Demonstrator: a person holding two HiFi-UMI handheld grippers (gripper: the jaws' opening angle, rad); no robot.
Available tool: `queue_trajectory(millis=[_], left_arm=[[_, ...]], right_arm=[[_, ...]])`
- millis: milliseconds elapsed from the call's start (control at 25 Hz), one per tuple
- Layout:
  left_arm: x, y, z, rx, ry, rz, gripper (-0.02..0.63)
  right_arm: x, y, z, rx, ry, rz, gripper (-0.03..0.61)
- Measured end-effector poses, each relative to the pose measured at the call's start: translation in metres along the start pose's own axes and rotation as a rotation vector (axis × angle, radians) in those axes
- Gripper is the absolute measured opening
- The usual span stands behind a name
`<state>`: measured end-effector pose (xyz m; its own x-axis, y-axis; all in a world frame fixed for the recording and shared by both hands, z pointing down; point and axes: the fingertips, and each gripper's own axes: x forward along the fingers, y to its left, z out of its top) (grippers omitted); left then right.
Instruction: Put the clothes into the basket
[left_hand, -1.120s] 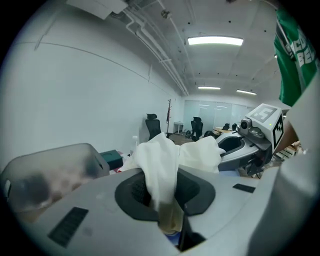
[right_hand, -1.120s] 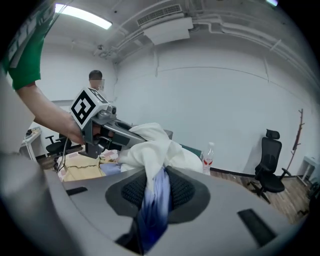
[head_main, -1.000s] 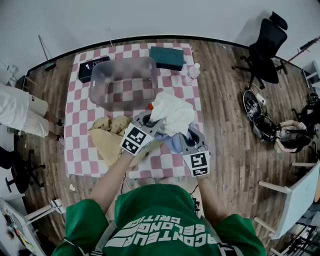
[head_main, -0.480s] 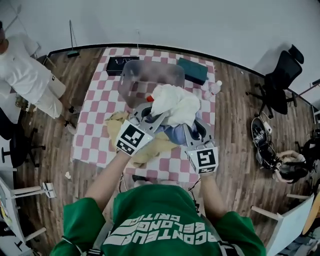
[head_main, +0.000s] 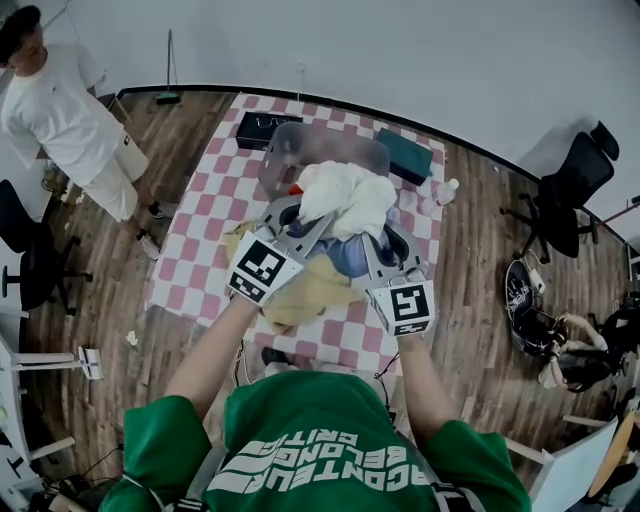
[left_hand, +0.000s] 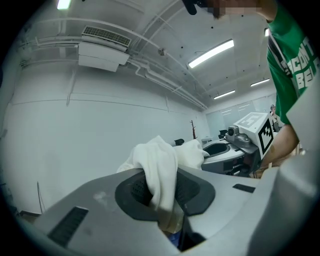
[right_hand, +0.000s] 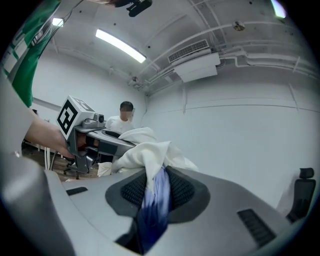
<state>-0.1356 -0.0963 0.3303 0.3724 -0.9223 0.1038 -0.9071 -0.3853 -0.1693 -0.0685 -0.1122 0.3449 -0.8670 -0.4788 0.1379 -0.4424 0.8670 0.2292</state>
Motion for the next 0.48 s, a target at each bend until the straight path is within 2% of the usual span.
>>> queue_trajectory(millis=[280, 480], left_arm=[[0.008, 0.023, -0.006, -0.018, 0.010, 0.034, 0.057], [0.023, 0.047, 0.001, 0.003, 0.002, 0.049, 0.057]], right_arm=[[0.025, -0.010, 0.007, -0.015, -0.011, 0.012, 0.092], [0.051, -0.028, 0.016, -0.034, -0.024, 0.016, 0.092]])
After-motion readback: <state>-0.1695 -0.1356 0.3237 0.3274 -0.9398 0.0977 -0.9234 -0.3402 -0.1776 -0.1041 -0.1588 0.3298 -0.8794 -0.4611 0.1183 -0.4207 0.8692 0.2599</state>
